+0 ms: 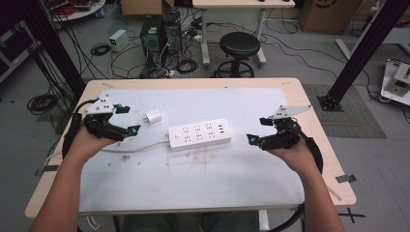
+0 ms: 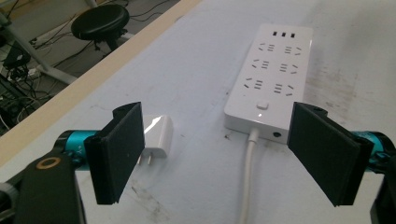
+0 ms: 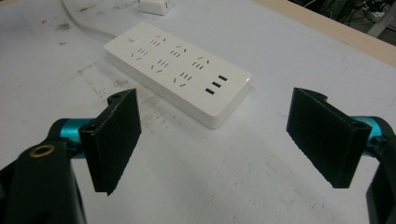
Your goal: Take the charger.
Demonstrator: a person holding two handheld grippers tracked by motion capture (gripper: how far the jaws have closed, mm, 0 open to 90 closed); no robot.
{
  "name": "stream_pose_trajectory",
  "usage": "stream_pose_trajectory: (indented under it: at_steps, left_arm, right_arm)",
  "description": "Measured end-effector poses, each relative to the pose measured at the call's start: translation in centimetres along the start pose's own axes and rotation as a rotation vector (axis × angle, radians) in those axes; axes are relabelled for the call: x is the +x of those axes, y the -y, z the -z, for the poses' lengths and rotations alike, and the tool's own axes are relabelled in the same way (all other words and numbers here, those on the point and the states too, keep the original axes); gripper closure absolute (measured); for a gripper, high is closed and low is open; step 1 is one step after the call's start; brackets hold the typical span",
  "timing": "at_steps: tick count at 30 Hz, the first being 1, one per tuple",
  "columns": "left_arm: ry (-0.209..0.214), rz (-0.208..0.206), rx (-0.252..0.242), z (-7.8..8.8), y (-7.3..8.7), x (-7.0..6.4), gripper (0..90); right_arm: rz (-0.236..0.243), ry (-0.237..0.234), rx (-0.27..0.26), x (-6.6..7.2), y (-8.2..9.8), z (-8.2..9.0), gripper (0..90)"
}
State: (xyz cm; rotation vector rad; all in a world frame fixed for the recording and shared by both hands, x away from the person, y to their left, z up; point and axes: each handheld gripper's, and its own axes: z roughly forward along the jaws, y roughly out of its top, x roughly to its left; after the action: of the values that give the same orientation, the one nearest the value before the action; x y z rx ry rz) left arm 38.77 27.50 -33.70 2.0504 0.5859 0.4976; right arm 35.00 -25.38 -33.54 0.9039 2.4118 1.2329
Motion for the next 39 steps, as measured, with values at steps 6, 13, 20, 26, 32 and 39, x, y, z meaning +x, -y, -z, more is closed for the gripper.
stream_pose_trajectory:
  at_steps: [6,13,20,26,32,39]
  left_arm:
    - [0.015,0.027,0.044,-3.4,-0.5,2.8,19.1]
    - [0.024,0.047,0.072,-5.7,-0.1,4.2,19.1]
    - [-0.005,0.096,0.128,-8.4,1.9,6.2,19.1]
    - [0.002,0.101,0.171,-10.0,2.5,6.4,19.1]
    - [-0.006,0.086,0.222,-11.6,2.4,6.8,19.1]
    - [-0.014,0.105,0.240,-12.3,3.5,7.4,19.1]
  right_arm:
    - [-0.006,0.000,0.006,0.1,0.2,-0.1,18.2]
    - [-0.018,0.002,0.007,0.2,0.3,-0.1,18.2]
    - [-0.009,0.000,0.010,0.6,0.1,-0.1,18.2]
    - [-0.006,0.000,0.008,0.7,0.0,-0.1,18.2]
    - [-0.007,0.001,0.013,0.9,0.2,-0.1,18.2]
    - [-0.008,0.003,0.021,1.2,0.0,0.1,18.2]
